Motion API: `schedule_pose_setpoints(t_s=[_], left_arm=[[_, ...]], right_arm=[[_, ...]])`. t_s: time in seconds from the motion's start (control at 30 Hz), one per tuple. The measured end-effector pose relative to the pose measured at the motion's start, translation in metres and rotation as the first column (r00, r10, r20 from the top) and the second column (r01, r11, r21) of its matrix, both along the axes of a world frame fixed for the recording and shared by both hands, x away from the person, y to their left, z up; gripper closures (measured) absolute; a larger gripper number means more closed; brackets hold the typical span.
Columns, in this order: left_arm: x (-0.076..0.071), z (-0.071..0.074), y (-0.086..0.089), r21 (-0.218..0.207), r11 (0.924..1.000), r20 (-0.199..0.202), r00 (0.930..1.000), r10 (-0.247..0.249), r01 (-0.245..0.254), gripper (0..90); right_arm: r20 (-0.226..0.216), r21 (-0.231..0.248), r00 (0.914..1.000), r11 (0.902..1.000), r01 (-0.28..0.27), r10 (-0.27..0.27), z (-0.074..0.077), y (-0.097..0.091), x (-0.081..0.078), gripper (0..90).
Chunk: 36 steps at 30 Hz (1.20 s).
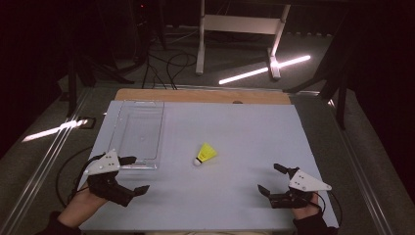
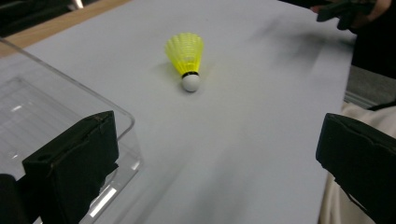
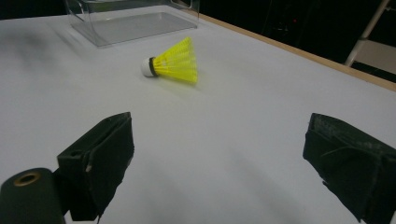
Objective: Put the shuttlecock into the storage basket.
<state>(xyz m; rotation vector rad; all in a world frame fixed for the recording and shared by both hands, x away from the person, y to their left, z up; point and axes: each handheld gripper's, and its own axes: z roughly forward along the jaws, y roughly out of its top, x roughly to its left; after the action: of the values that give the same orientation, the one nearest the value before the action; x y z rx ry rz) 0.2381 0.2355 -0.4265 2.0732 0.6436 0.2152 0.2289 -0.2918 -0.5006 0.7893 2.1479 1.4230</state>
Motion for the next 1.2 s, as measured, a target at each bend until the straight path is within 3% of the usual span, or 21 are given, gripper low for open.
schedule_pose_setpoints(t_s=[0.3,0.47,0.6,0.67,0.7,0.77,0.8,0.97,1.0,1.2], left_arm=[[0.005,0.007,-0.01,0.093,0.993,-0.045,0.9966,-0.068,0.072,0.1],[0.01,0.008,-0.018,0.157,0.9813,-0.07,0.9925,-0.1,0.11,0.1],[0.013,0.008,-0.022,0.178,0.9752,-0.09,0.9891,-0.117,0.131,0.2],[0.017,0.008,-0.026,0.215,0.9653,-0.112,0.9857,-0.126,0.148,0.2],[0.017,0.008,-0.026,0.215,0.9653,-0.112,0.9857,-0.126,0.148,0.2],[0.018,0.008,-0.029,0.237,0.9581,-0.128,0.9827,-0.134,0.161,0.2],[0.019,0.009,-0.032,0.263,0.9479,-0.139,0.9793,-0.147,0.179,0.2],[0.02,0.008,-0.036,0.283,0.9407,-0.144,0.9779,-0.152,0.188,0.2],[0.023,0.007,-0.039,0.3,0.9329,-0.168,0.9736,-0.155,0.2,0.2],[0.026,0.003,-0.047,0.343,0.9093,-0.211,0.9626,-0.169,0.235,0.2]], right_arm=[[-0.001,-0.001,1.0,1.0,-0.001,0.001,0.0,0.0,0.0,8.7],[0.0,-0.002,1.0,1.0,-0.002,0.002,0.0,-0.001,0.0,8.7],[-0.003,-0.001,1.0,1.0,-0.001,0.001,0.0,0.0,0.0,8.7],[-0.01,0.0,0.9999,1.0,-0.005,0.005,0.0,0.0,0.001,8.7],[-0.01,0.0,0.9999,1.0,-0.005,0.005,0.0,0.0,0.001,8.7],[-0.012,-0.004,0.9999,1.0,-0.006,0.006,-0.001,0.0,0.001,8.8],[-0.01,-0.006,0.9999,1.0,-0.006,0.006,0.0,0.0,0.001,8.7],[-0.014,-0.005,0.9999,1.0,-0.008,0.007,-0.001,0.0,0.001,8.7],[-0.018,-0.004,0.9998,1.0,-0.008,0.008,-0.001,0.0,0.001,8.8],[-0.023,-0.006,0.9997,0.9999,-0.009,0.009,-0.001,0.0,0.001,8.8]])
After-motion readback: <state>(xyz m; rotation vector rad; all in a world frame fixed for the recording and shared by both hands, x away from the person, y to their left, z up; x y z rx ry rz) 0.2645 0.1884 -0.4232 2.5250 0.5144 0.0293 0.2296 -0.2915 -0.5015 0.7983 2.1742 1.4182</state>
